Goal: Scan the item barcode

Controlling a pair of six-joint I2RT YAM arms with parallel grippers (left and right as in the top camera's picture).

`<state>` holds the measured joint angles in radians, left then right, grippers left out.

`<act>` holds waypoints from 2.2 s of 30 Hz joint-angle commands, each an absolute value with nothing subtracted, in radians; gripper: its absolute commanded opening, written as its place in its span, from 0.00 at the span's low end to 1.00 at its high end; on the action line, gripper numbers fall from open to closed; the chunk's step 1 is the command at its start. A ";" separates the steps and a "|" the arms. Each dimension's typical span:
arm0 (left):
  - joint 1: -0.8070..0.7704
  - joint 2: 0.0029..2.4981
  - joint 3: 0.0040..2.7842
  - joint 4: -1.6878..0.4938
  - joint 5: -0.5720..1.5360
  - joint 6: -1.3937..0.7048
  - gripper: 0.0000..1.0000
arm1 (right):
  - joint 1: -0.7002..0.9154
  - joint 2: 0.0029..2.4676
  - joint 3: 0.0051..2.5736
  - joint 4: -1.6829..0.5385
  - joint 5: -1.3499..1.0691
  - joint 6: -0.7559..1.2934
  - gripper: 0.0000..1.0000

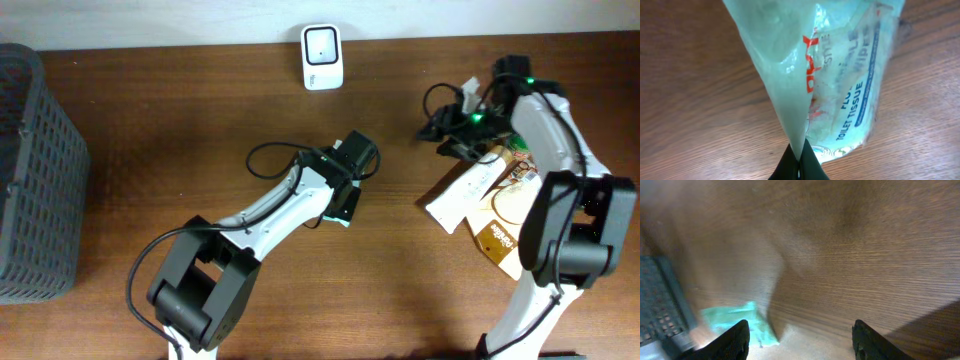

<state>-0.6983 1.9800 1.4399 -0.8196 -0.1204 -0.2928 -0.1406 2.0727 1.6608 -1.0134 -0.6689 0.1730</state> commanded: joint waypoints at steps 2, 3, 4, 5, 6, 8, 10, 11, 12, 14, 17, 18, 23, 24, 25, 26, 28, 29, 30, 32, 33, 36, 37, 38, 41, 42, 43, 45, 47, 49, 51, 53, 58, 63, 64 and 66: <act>-0.695 1.984 1.459 -0.825 -0.272 -0.302 0.00 | -0.117 2.037 1.673 -1.054 -0.722 0.081 0.61; -0.692 1.984 1.469 -0.850 -0.371 -0.298 0.00 | -0.116 2.037 1.673 -1.055 -0.722 0.081 0.61; -0.689 1.984 1.483 -0.883 -0.479 -0.297 0.00 | -0.116 2.037 1.673 -1.054 -0.722 0.081 0.61; -0.689 1.984 1.495 -0.910 -0.565 -0.297 0.00 | -0.117 2.037 1.673 -1.052 -0.722 0.081 0.61; -0.689 1.984 1.507 -0.936 -0.670 -0.297 0.00 | -0.117 2.037 1.673 -1.049 -0.722 0.081 0.61; -0.692 1.984 1.521 -0.966 -0.835 -0.298 0.00 | -0.116 2.037 1.673 -1.045 -0.722 0.081 0.61; -0.695 1.984 1.521 -0.979 -0.942 -0.298 0.00 | -0.116 2.037 1.673 -1.044 -0.722 0.081 0.61; -0.699 1.984 1.521 -0.982 -0.968 -0.298 0.00 | -0.117 2.037 1.673 -1.044 -0.721 0.080 0.61; -0.704 1.984 1.521 -0.981 -0.958 -0.299 0.00 | -0.117 2.037 1.673 -1.044 -0.721 0.069 0.61; -0.715 1.989 1.519 -0.965 -0.867 -0.300 0.00 | -0.117 2.037 1.673 -1.045 -0.721 0.059 0.61; -0.744 2.042 1.518 -0.952 -0.808 -0.351 0.00 | -0.117 2.037 1.673 -1.045 -0.722 0.059 0.61; -0.756 2.070 1.518 -0.949 -0.818 -0.355 0.00 | -0.116 2.037 1.673 -1.045 -0.722 0.059 0.61; -0.814 2.181 1.518 -0.956 -0.915 -0.355 0.00 | -0.117 2.037 1.673 -1.054 -0.721 0.055 0.61; -0.825 2.192 1.518 -0.957 -0.921 -0.355 0.00 | -0.117 2.037 1.673 -1.056 -0.721 0.055 0.61; -0.834 2.194 1.518 -0.957 -0.920 -0.355 0.00 | -0.117 2.037 1.673 -1.056 -0.721 0.055 0.61; -0.847 2.195 1.518 -0.956 -0.912 -0.356 0.00 | -0.117 2.037 1.673 -1.056 -0.721 0.055 0.61; -0.863 2.193 1.523 -0.956 -0.903 -0.356 0.08 | -0.117 2.037 1.673 -1.055 -0.721 0.055 0.61; -0.871 2.193 1.527 -0.956 -0.883 -0.355 0.15 | -0.117 2.037 1.673 -1.055 -0.721 0.055 0.61; -0.877 2.193 1.536 -0.956 -0.837 -0.355 0.24 | -0.119 2.037 1.673 -1.055 -0.719 0.055 0.61; -0.877 2.191 1.553 -0.963 -0.754 -0.355 0.37 | -0.119 2.037 1.673 -1.055 -0.701 0.056 0.61; -0.877 2.191 1.565 -0.968 -0.710 -0.355 0.46 | -0.119 2.037 1.673 -1.055 -0.693 0.056 0.61; -0.876 2.187 1.617 -1.002 -0.615 -0.355 0.56 | -0.119 2.037 1.673 -1.054 -0.691 0.056 0.62; -0.876 2.183 1.628 -1.007 -0.583 -0.354 0.57 | -0.119 2.037 1.673 -1.052 -0.691 0.056 0.62; -0.876 2.175 1.641 -1.008 -0.532 -0.353 0.57 | -0.119 2.037 1.673 -1.051 -0.691 0.056 0.62; -0.867 2.143 1.671 -1.007 -0.419 -0.339 0.57 | -0.119 2.037 1.673 -1.052 -0.665 0.056 0.62; -0.857 2.124 1.679 -1.008 -0.399 -0.335 0.57 | -0.119 2.037 1.673 -1.054 -0.656 0.056 0.62; -0.839 2.098 1.689 -1.009 -0.368 -0.327 0.58 | -0.119 2.037 1.673 -1.056 -0.645 0.056 0.62; -0.788 2.041 1.699 -1.008 -0.281 -0.324 0.58 | -0.119 2.037 1.673 -1.056 -0.639 0.056 0.62; -0.721 1.985 1.700 -1.007 -0.186 -0.324 0.58 | -0.118 2.037 1.673 -1.056 -0.640 0.056 0.62; -0.632 1.935 1.700 -1.012 -0.070 -0.324 0.58 | -0.115 2.037 1.673 -1.056 -0.640 0.056 0.62; -0.526 1.910 1.700 -1.026 0.065 -0.324 0.56 | -0.098 2.037 1.673 -1.062 -0.641 0.047 0.62; -0.410 1.910 1.691 -1.056 0.177 -0.320 0.51 | -0.044 2.038 1.672 -1.084 -0.643 -0.051 0.63; -0.278 1.910 1.605 -1.041 0.327 -0.272 0.48 | 0.091 2.073 1.672 -1.108 -0.644 -0.186 0.81; -0.186 1.909 1.504 -0.988 0.436 -0.229 0.45 | 0.218 2.131 1.672 -1.091 -0.651 -0.242 0.81; -0.175 1.908 1.488 -0.976 0.447 -0.229 0.44 | 0.235 2.138 1.672 -1.088 -0.651 -0.255 0.81; -0.157 1.901 1.451 -0.939 0.452 -0.229 0.41 | 0.263 2.160 1.672 -1.075 -0.645 -0.259 0.80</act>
